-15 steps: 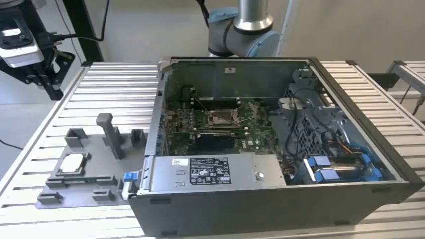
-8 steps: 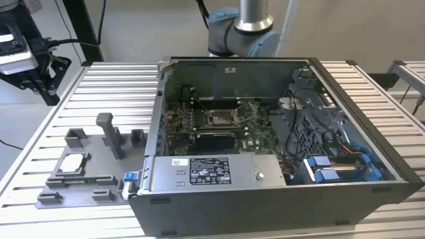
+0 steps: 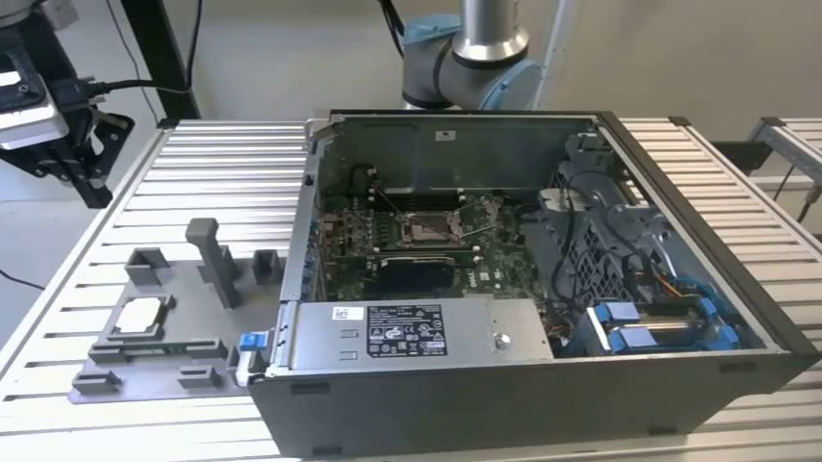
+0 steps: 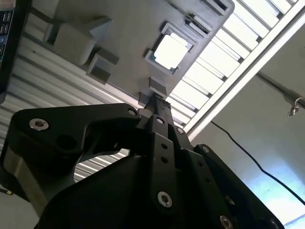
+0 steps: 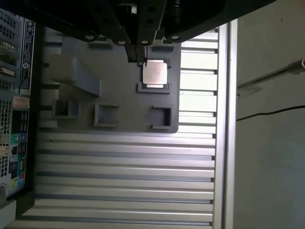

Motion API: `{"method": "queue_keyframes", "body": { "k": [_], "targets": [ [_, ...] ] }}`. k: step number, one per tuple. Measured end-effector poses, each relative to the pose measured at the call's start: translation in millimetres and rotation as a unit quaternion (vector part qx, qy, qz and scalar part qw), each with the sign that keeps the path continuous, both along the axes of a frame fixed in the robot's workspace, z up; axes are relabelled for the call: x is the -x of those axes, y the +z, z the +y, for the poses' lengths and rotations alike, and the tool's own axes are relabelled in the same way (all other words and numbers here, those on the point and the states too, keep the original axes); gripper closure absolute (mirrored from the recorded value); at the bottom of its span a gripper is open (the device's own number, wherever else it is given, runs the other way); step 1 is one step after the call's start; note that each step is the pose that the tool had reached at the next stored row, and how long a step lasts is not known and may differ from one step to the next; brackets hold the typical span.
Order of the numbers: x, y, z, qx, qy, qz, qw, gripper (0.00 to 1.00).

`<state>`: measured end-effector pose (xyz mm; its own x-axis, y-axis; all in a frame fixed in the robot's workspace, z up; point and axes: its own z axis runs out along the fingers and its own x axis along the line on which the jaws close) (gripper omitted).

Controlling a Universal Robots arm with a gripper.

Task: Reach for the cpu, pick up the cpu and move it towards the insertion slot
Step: 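Reach for the cpu, then pick up the cpu and move it towards the insertion slot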

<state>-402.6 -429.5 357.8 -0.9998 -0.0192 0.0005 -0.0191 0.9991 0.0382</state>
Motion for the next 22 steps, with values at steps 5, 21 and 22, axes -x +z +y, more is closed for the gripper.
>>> {"method": "queue_keyframes", "body": {
  "k": [5, 21, 22],
  "targets": [
    [0.1, -0.1, 0.0, 0.0000, 0.000, 0.0000, 1.00000, 1.00],
    [0.0, -1.6, 0.0, -0.0001, 0.000, -0.0001, 1.00000, 0.00],
    [0.1, -2.0, 0.0, -0.0001, 0.000, -0.0001, 1.00000, 0.00]
  ]
}}
